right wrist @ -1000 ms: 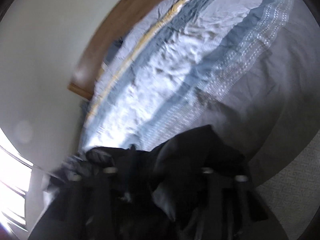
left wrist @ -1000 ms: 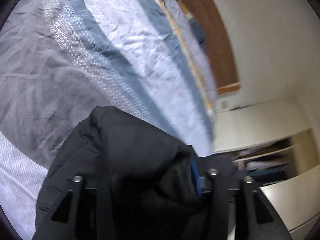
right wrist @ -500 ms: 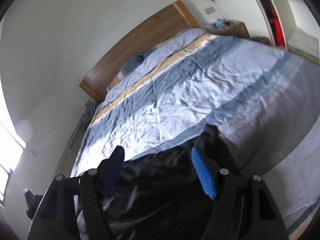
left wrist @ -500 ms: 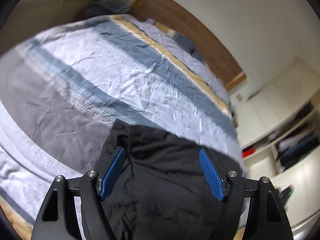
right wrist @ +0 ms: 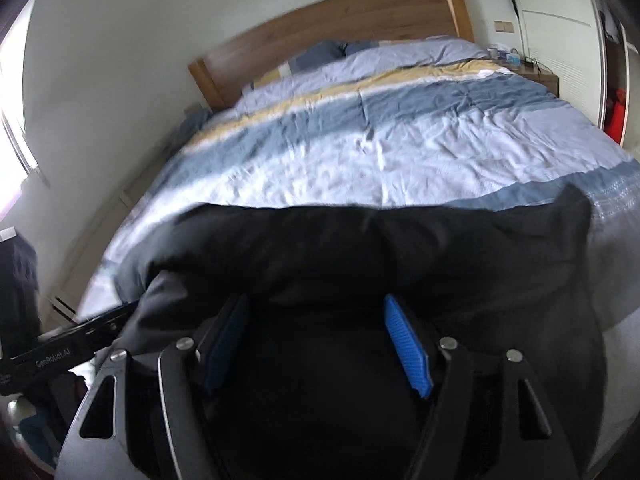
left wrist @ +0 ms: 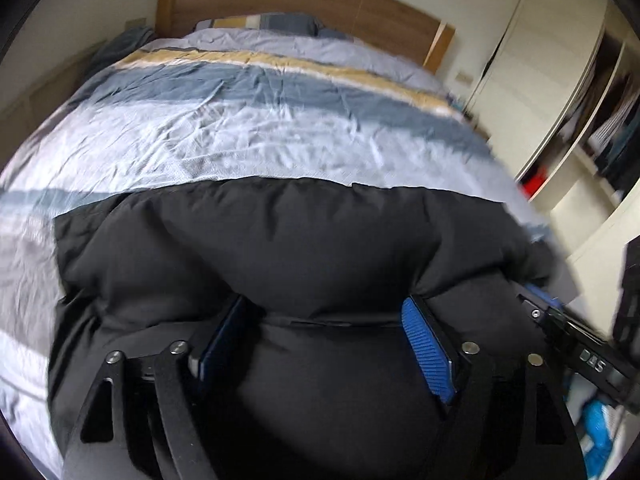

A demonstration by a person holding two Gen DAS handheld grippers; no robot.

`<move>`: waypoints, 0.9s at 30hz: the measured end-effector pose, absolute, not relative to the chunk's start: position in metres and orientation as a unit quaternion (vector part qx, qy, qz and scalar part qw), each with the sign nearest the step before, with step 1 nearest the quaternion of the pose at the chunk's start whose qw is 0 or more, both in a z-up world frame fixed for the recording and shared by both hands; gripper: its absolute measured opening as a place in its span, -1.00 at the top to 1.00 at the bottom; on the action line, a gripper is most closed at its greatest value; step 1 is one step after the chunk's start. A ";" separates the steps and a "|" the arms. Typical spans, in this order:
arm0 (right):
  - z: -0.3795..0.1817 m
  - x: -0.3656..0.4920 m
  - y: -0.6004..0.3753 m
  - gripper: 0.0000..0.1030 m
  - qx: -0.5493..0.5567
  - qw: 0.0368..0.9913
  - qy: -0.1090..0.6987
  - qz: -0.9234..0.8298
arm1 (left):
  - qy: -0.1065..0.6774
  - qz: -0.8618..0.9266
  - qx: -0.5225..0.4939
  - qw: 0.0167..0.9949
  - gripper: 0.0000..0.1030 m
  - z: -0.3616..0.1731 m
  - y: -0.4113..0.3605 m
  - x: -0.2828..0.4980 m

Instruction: Fold large clothes

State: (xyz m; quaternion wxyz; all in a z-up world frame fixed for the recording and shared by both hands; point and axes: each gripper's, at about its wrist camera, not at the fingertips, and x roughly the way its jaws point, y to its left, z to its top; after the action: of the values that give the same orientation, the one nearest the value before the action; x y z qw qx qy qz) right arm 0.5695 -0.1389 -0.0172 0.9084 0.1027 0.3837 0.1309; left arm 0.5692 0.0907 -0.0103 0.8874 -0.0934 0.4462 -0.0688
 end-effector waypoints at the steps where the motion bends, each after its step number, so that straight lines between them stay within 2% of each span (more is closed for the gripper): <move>1: -0.024 0.578 -0.138 -0.33 0.103 0.908 0.387 0.125 | 0.453 -0.064 -0.092 0.884 -0.59 -0.017 0.090 0.578; 9: -0.064 0.657 -0.135 -0.33 0.100 0.890 0.435 0.098 | 0.501 -0.025 -0.071 0.862 -0.74 -0.063 0.088 0.657; 18: -0.083 0.676 -0.145 -0.34 0.116 0.879 0.445 0.126 | 0.506 -0.046 -0.112 0.854 -0.78 -0.077 0.103 0.667; 22: -0.077 0.680 -0.195 -0.33 0.120 0.882 0.445 0.096 | 0.516 -0.021 -0.127 0.847 -0.80 -0.072 0.146 0.665; 27: -0.097 0.676 -0.270 -0.33 0.148 0.867 0.475 0.026 | 0.541 0.045 -0.144 0.827 -0.81 -0.083 0.198 0.656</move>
State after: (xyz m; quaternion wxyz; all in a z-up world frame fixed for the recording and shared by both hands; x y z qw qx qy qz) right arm 0.6761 -0.2697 -0.0966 0.8667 0.1484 0.4754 0.0261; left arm 0.6563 0.1982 -0.0828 0.8272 -0.1442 0.5412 0.0451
